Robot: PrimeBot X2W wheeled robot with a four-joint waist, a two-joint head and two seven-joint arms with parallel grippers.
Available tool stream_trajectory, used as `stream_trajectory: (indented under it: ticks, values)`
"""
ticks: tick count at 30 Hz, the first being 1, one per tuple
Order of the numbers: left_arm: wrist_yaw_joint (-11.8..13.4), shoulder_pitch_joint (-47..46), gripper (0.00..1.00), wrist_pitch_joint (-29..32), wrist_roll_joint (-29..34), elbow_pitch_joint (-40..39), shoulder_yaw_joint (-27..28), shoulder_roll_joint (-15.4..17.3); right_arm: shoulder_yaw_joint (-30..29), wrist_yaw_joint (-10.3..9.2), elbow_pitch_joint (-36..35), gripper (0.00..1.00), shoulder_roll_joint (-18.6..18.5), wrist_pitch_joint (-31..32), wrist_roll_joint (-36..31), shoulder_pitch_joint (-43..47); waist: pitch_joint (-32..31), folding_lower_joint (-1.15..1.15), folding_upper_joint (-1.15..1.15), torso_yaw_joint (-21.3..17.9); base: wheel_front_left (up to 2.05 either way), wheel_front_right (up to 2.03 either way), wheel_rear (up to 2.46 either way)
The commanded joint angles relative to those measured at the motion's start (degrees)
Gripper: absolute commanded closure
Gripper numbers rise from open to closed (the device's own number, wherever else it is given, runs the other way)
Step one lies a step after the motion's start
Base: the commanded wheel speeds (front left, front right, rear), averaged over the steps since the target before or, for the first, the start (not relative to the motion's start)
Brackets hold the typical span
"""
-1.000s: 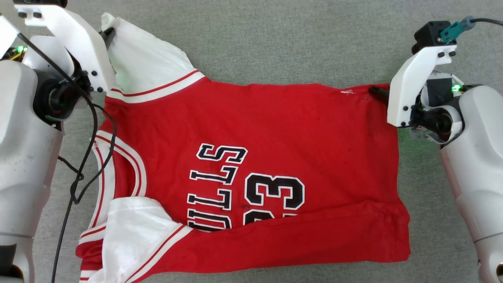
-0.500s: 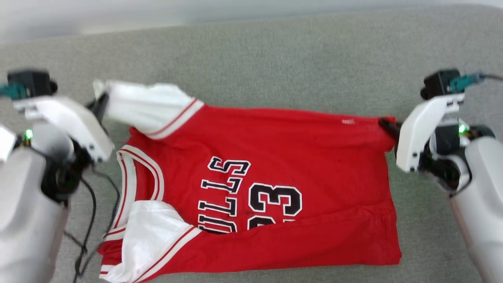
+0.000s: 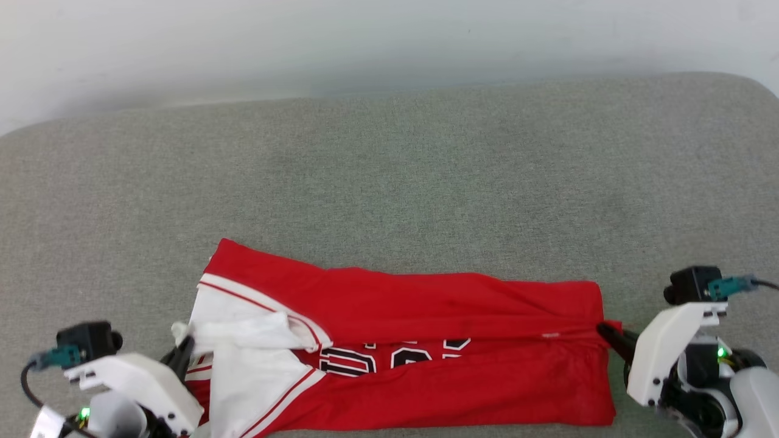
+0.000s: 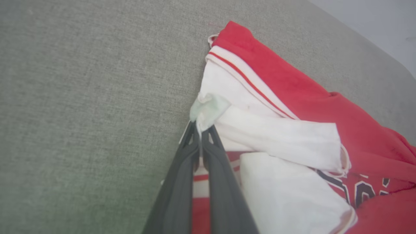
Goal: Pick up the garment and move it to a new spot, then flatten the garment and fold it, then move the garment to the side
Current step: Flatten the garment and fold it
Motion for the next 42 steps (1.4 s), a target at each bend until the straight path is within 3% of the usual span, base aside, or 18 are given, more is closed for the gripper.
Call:
stream_trajectory:
  ticks: [1, 5, 6, 7, 8, 9, 10, 20, 28, 34, 42]
  values:
    - [0.71, 1.12, 1.0, -0.48, -0.03, -0.63, 0.48, 0.25, -0.64, -0.03, -0.77, 1.0, 0.23, -0.18, -0.36, 1.25, -0.18, 0.01, 0.0, -0.05, 0.0, 0.0, 0.0]
    - [2.52, 6.16, 1.0, 0.7, -0.65, -3.04, 0.01, 0.34, -2.47, -0.04, -3.58, 1.0, 1.7, 0.48, -1.53, 6.16, -0.7, 0.01, 0.0, -0.43, 0.0, 0.0, 0.0]
    - [2.76, 6.99, 1.0, 1.07, -0.89, -3.41, -0.17, 0.09, -2.84, -0.04, -4.05, 0.93, 2.07, 0.82, -1.8, 7.15, -0.71, 0.01, 0.0, -0.55, 0.0, 0.0, 0.0]
    - [2.8, 7.81, 0.96, 1.39, -1.16, -3.66, -0.47, -0.1, -3.24, -0.04, -4.55, 0.64, 2.57, 0.77, -2.03, 7.95, -0.75, 0.01, 0.0, -0.74, 0.0, 0.0, 0.0]
    - [2.85, 8.43, 0.71, 1.5, -1.32, -3.84, -0.63, -0.29, -3.69, -0.04, -4.98, 0.0, 2.89, 0.33, -2.59, 8.65, -0.78, 0.01, 0.0, -0.87, 0.0, 0.0, 0.0]
    - [2.99, 8.88, 0.41, 1.22, -1.33, -4.0, -0.74, -0.52, -4.02, -0.04, -5.26, 0.0, 3.42, -0.01, -2.86, 9.43, -0.82, 0.01, 0.0, -0.93, 0.0, 0.0, 0.0]
    - [3.02, 9.25, 0.0, 0.83, -1.17, -4.15, -0.87, -0.75, -4.17, -0.04, -5.55, 0.0, 4.01, -0.23, -3.11, 10.27, -0.84, 0.01, 0.0, -0.98, 0.0, 0.0, 0.0]
    - [2.16, 5.9, 0.0, -11.7, 6.56, -8.17, -0.96, -1.9, -7.62, -0.03, -13.44, 0.0, 5.48, -3.41, -5.42, 12.49, -2.05, 0.01, 0.0, -0.94, 0.0, 0.0, 0.0]
    - [4.48, 2.34, 0.0, -21.23, 15.55, -11.64, -2.28, -2.59, -13.07, -0.03, -18.64, 0.0, 4.41, 1.2, -7.55, 12.41, -3.76, 0.01, 0.0, -0.38, 0.0, 0.0, 0.0]
    - [6.65, 1.34, 0.0, -23.74, 20.8, -14.51, -3.09, -3.27, -15.56, -0.03, -20.7, 0.0, 4.26, 6.35, -9.27, 13.41, -2.76, 0.01, 0.0, 1.54, 0.0, 0.0, 0.0]
    - [6.91, 0.47, 0.0, -24.42, 23.19, -17.57, -4.61, -4.86, -13.0, -0.03, -16.73, 0.0, 6.89, 9.15, -9.07, 12.99, 0.5, 0.01, 0.0, 4.76, 0.0, 0.0, 0.0]
